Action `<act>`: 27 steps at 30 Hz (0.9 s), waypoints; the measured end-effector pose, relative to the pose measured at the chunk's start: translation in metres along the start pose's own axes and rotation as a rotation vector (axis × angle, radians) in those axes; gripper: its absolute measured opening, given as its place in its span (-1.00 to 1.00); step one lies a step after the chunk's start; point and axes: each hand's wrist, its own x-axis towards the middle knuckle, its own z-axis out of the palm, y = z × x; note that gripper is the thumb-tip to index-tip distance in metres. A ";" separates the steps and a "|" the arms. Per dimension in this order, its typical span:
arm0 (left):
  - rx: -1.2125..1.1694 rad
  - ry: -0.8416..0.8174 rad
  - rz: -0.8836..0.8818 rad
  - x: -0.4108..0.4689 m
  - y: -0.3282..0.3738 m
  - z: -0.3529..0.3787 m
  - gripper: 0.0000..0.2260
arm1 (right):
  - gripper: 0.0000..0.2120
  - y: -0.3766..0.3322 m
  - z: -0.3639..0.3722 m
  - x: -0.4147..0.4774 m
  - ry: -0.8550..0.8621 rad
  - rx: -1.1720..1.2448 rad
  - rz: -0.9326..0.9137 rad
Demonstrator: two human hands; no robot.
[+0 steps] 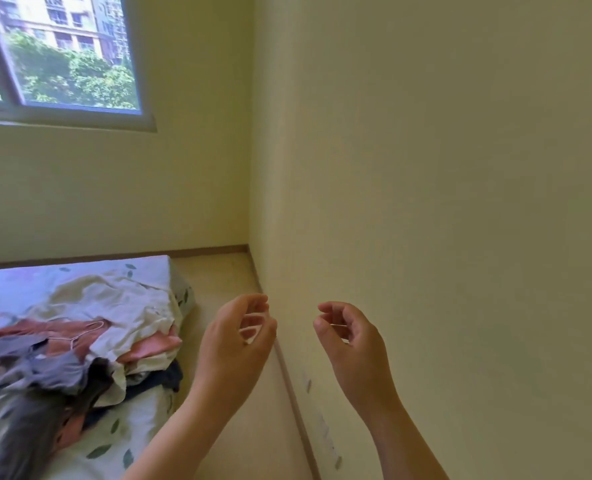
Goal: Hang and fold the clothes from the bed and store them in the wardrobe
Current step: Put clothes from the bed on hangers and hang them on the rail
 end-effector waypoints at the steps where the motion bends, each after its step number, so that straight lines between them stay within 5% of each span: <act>1: 0.014 0.027 -0.002 0.008 -0.004 0.001 -0.79 | -0.89 0.004 0.004 0.014 -0.025 0.016 -0.005; 16: 0.156 0.488 -0.251 0.079 -0.054 -0.007 -0.80 | -0.91 0.041 0.104 0.166 -0.558 0.123 -0.089; 27: 0.176 0.637 -0.366 0.135 -0.128 -0.066 -0.79 | -0.89 0.050 0.230 0.226 -0.794 0.095 -0.102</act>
